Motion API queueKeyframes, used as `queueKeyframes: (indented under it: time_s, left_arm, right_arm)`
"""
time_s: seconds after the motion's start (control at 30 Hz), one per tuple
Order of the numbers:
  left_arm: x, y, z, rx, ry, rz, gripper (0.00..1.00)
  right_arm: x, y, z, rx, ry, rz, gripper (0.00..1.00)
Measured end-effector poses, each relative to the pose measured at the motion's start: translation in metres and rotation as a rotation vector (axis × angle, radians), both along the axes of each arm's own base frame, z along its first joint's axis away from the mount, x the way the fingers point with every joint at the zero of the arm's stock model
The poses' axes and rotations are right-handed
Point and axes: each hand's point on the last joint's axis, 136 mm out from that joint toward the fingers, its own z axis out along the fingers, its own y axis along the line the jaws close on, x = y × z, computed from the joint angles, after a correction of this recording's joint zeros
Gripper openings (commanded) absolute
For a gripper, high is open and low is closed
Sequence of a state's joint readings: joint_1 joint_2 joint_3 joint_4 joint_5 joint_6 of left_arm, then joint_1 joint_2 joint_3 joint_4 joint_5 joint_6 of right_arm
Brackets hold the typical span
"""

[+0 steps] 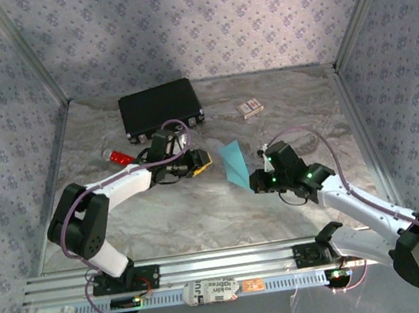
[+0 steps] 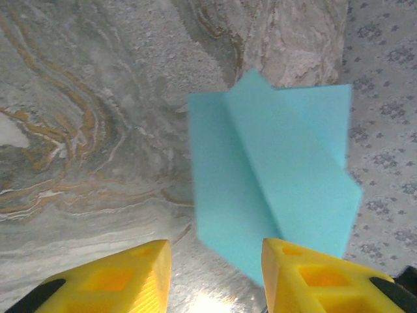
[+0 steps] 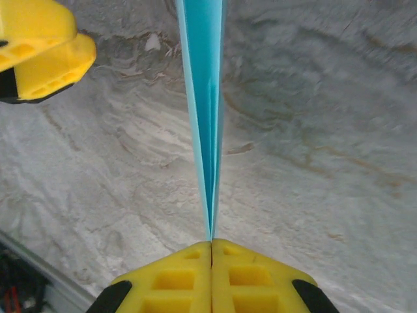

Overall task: Fold a paper plane with a square sheet of paper (pick it up from the middle)
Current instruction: Turn over the paper at the center of the table.

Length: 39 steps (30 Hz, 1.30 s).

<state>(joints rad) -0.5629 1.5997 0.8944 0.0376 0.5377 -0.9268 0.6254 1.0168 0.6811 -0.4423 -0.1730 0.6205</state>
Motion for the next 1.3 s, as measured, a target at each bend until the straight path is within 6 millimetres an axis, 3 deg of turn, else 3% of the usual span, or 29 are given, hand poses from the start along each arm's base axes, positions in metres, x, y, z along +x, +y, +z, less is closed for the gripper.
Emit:
queueKeyframes:
  time_s: [0.17,0.37,0.5,0.7,0.97,1.1,1.3]
  left_arm:
    - [-0.005,0.008,0.01,0.039,-0.018,-0.005,0.46]
    - [0.002,0.02,0.06,0.057,-0.155,-0.005,0.51]
    - [0.005,0.037,0.078,0.08,-0.221,0.021,0.49]
    - [0.011,0.061,0.077,0.116,-0.237,0.07,0.49]
    - [0.008,0.076,0.062,0.148,-0.202,0.1,0.48]
    - [0.009,0.076,0.062,0.149,-0.203,0.103,0.48]
    - [0.01,0.077,0.062,0.149,-0.199,0.116,0.48]
  right_arm:
    - [0.002,-0.008,0.011,-0.177,-0.038,0.017,0.07]
    - [0.005,-0.019,0.008,-0.422,-0.067,0.012,0.07]
    - [0.008,-0.029,0.014,-0.56,-0.123,-0.006,0.07]
    - [0.015,-0.042,0.025,-0.763,-0.194,-0.061,0.06]
    - [0.009,-0.052,0.012,-0.98,-0.199,-0.073,0.06]
    - [0.006,-0.046,-0.001,-1.02,-0.186,-0.043,0.08]
    - [-0.002,-0.021,-0.037,-1.019,-0.117,0.044,0.11]
